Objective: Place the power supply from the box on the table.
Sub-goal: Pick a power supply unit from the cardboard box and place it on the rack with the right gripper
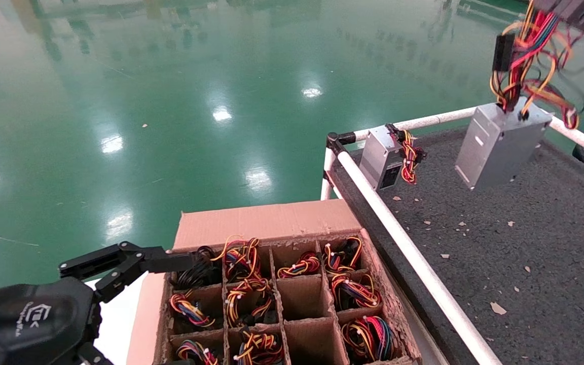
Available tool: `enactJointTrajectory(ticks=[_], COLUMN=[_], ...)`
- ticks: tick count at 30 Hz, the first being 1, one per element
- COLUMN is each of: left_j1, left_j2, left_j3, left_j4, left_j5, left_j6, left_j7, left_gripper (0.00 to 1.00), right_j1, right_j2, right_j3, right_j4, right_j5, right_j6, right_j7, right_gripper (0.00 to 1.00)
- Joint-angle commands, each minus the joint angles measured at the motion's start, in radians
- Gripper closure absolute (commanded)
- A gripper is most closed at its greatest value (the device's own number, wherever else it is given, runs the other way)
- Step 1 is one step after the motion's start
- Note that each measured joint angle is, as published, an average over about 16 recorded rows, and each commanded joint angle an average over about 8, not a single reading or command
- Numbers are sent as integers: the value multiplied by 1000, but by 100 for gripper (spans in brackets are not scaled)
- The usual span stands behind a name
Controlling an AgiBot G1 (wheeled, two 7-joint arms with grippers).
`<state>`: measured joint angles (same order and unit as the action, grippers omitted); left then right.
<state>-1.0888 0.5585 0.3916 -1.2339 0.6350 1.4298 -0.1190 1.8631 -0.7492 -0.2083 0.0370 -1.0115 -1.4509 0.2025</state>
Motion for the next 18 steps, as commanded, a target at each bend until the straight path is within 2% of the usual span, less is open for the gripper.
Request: enactJointTrajectory(ticks=[1,18], left_j1=[0,0], left_j2=[0,0], left_j3=[0,0], left_j4=[0,0], left_j5=[0,0], left_j6=[0,0], left_j7=[0,0], left_gripper=[0,0], right_j1=[-8,-98], right_j2=[2,-25], right_j3=[0,-10], right_j4=[-11,-44], right_j5=[1,-14], right_j6=[-13,-55], right_j7=[-3,-46], right_gripper=[100,100])
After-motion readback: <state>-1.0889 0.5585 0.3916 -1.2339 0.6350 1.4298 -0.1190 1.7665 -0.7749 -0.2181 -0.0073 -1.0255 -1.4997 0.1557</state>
